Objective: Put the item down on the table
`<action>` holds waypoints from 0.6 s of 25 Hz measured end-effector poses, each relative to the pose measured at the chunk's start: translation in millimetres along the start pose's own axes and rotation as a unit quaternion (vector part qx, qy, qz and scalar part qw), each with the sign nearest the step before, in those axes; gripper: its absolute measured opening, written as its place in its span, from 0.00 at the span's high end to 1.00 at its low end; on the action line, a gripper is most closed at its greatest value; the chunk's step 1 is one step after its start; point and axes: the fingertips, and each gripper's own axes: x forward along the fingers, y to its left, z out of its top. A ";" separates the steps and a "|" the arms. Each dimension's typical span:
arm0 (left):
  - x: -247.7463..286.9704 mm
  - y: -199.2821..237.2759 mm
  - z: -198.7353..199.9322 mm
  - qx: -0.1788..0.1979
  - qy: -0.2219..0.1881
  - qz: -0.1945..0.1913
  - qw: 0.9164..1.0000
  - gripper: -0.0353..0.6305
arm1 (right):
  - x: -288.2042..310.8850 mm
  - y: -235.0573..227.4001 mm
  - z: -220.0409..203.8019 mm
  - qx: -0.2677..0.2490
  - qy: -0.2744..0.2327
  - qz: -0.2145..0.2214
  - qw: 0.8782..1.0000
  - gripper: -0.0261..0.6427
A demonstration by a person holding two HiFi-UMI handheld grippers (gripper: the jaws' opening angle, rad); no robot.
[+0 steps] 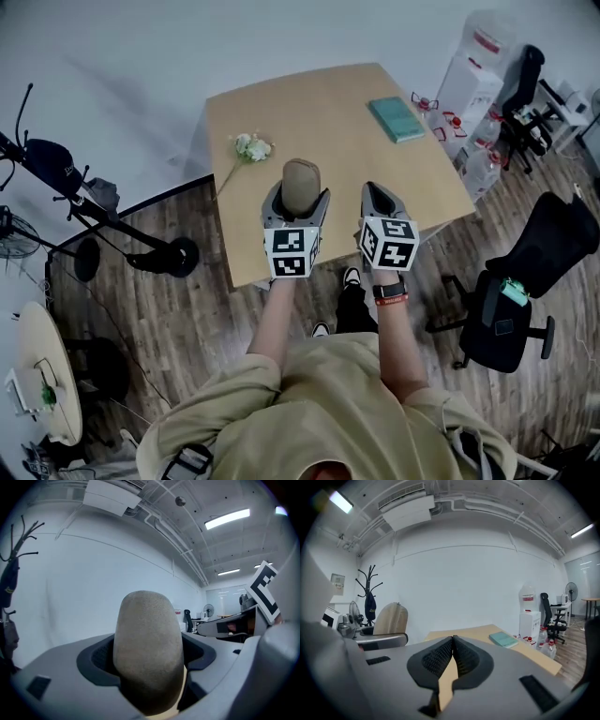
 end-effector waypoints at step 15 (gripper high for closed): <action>126.3 112.7 4.7 0.028 0.008 0.053 0.998 0.39 | 192.2 9.5 45.6 -0.005 0.003 0.094 0.996 0.96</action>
